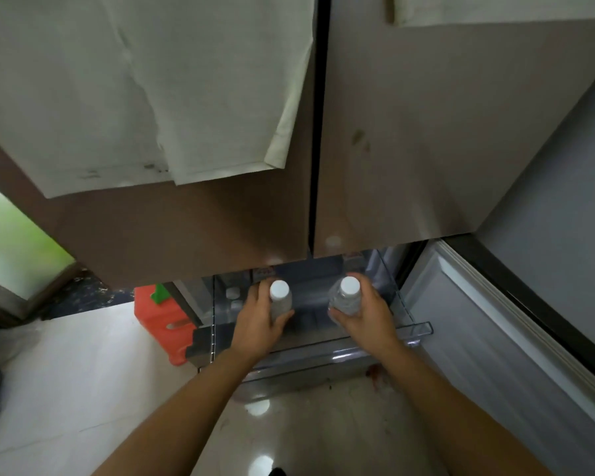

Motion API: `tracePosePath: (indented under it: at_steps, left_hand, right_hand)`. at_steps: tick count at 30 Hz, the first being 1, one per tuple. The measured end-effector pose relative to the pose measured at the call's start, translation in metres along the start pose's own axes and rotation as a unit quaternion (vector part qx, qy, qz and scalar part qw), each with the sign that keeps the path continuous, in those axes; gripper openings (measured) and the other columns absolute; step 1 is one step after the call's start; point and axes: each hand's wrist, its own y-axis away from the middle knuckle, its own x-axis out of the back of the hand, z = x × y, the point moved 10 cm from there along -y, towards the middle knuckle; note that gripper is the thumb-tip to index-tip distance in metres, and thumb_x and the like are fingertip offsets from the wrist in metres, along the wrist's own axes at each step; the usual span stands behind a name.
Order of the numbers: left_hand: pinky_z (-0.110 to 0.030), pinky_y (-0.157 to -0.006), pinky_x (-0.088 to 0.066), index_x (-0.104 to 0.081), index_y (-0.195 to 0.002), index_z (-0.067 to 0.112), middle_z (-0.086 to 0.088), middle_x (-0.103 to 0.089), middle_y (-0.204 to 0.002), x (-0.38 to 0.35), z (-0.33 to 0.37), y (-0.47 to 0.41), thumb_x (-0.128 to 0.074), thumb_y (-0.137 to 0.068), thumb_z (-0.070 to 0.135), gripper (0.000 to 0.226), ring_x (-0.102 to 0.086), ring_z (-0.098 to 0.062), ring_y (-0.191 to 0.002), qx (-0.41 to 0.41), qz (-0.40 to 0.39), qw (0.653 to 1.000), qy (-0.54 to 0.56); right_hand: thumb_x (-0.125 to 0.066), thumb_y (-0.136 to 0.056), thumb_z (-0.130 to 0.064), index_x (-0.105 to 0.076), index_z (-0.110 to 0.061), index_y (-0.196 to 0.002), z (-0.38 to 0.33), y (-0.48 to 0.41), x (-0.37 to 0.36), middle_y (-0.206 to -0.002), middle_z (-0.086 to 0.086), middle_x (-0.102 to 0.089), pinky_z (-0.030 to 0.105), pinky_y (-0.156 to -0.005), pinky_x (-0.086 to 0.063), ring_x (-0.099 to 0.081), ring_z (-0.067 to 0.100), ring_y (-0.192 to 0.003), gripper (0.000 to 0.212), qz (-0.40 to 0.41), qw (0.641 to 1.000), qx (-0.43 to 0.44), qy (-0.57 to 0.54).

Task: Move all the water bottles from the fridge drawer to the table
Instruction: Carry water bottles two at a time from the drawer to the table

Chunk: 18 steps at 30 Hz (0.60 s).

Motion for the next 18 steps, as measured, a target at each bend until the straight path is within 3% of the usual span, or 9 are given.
tracePosePath:
  at_steps: [3,8,12,18]
  left_hand:
    - [-0.041,-0.095,-0.05,-0.033,-0.136,0.03,-0.009,-0.047,-0.135,0.022,0.023,0.019,-0.076,-0.083,0.023,0.069,-0.055,-0.028,-0.117,-0.063,0.033,0.997,-0.02]
    - [-0.033,-0.098,-0.047,-0.039,-0.132,0.028,-0.005,-0.046,-0.135,0.069,0.054,0.061,-0.076,-0.08,0.016,0.065,-0.051,-0.023,-0.12,-0.098,0.116,0.987,-0.046]
    - [-0.024,-0.095,-0.043,-0.042,-0.13,0.031,0.002,-0.047,-0.136,0.114,0.056,0.119,-0.076,-0.083,0.024,0.059,-0.048,-0.012,-0.116,-0.047,0.201,0.975,-0.078]
    - [-0.035,-0.091,-0.051,-0.044,-0.13,0.026,-0.003,-0.051,-0.133,0.188,0.042,0.223,-0.08,-0.078,0.022,0.064,-0.054,-0.022,-0.115,0.008,0.274,0.956,-0.105]
  right_hand:
    - [-0.083,-0.077,-0.03,-0.044,-0.038,-0.133,-0.023,0.014,0.006,-0.128,-0.005,-0.058,0.029,-0.095,-0.049,-0.056,0.015,-0.118,0.068,-0.007,0.999,0.05,-0.004]
    - [-0.08,-0.081,-0.028,-0.047,-0.027,-0.141,-0.062,0.04,0.013,-0.14,-0.005,-0.053,0.019,-0.097,-0.04,-0.049,0.009,-0.125,0.068,0.005,0.987,0.158,0.016]
    - [-0.08,-0.081,-0.023,-0.046,-0.029,-0.142,-0.098,0.07,-0.008,-0.144,-0.005,-0.049,0.03,-0.098,-0.049,-0.052,0.018,-0.127,0.07,-0.019,0.967,0.252,0.026]
    - [-0.083,-0.079,-0.029,-0.049,-0.028,-0.14,-0.172,0.141,-0.051,-0.141,-0.004,-0.051,0.038,-0.09,-0.054,-0.054,0.021,-0.123,0.07,-0.054,0.947,0.317,-0.001]
